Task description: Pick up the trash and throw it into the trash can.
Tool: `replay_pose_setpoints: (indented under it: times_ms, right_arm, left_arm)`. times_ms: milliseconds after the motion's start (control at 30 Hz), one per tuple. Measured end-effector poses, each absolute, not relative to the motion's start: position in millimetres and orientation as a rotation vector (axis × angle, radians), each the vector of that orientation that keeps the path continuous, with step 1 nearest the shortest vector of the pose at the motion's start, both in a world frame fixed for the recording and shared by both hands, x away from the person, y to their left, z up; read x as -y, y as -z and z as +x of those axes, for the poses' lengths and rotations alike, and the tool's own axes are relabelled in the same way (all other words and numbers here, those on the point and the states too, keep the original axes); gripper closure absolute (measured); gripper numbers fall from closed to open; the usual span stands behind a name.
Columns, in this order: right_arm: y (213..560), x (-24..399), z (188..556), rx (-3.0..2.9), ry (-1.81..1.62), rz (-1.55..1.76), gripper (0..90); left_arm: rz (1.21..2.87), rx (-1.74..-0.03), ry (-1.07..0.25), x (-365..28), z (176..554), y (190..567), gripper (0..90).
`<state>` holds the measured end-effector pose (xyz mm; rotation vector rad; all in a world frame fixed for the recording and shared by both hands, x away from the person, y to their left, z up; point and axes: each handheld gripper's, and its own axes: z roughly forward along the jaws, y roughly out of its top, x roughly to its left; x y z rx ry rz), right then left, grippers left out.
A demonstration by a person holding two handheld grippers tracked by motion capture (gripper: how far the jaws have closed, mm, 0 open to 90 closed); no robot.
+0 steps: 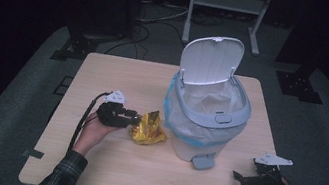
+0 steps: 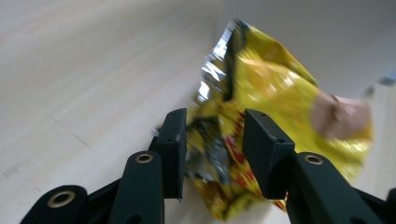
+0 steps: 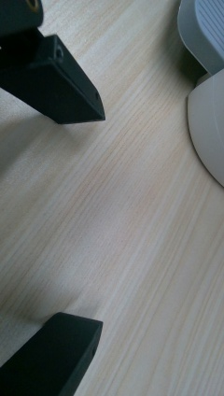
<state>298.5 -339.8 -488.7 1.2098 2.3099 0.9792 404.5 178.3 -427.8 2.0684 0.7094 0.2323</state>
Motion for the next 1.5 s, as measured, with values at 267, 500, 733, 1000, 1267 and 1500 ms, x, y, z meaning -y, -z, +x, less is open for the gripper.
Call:
replay_pose_setpoints:
  times_ms: [267, 500, 733, 1000, 1267, 1500]
  right_arm:
    - [489, 340, 299, -2.310, -0.979, 1.210, 1.1]
    - [489, 340, 299, -2.310, -0.980, 1.210, 1.1]
    - [489, 340, 299, -2.310, -0.979, 1.210, 1.0]
    - [489, 340, 299, -2.310, -0.979, 1.210, 1.1]
    - [489, 340, 299, -2.310, -0.979, 1.209, 1.1]
    - [489, 340, 299, -2.310, -0.980, 1.209, 1.1]
  left_arm:
    - [2.072, -0.694, -0.241, -156, 417, 427, 58.4]
    - [2.084, -0.703, -0.275, -151, 419, 425, 57.2]
    - [2.066, -0.743, -0.244, -164, 397, 411, 56.9]
    - [2.056, -0.757, -0.201, -142, 374, 402, 45.5]
    - [2.112, -0.796, -0.263, -117, 371, 407, 37.5]
    - [2.154, -0.810, -0.251, -123, 368, 420, 44.9]
